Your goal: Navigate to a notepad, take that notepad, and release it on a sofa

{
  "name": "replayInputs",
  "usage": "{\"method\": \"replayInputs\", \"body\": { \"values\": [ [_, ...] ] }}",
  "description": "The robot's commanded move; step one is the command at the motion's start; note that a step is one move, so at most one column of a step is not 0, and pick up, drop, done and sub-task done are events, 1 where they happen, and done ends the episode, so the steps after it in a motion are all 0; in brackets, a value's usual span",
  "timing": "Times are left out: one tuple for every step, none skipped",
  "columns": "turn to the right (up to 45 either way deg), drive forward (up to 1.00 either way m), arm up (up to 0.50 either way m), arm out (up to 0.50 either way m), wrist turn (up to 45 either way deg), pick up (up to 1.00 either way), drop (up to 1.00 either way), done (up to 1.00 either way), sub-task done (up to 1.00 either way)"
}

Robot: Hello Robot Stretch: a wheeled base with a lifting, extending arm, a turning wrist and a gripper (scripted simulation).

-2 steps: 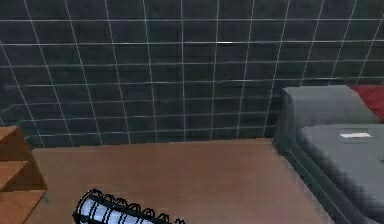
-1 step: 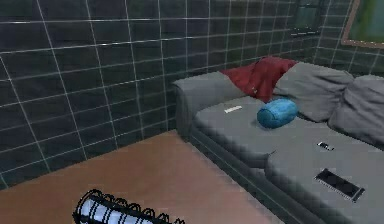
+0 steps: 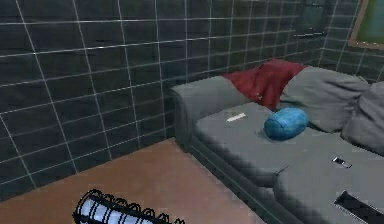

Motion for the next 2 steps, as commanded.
{"method": "replayInputs", "body": {
  "values": [
    [3.0,0.0,0.0,0.0,0.0,0.0,0.0,0.0,0.0],
    [0.0,0.75,0.0,0.0,0.0,0.0,0.0,0.0,0.0]
  ]
}}
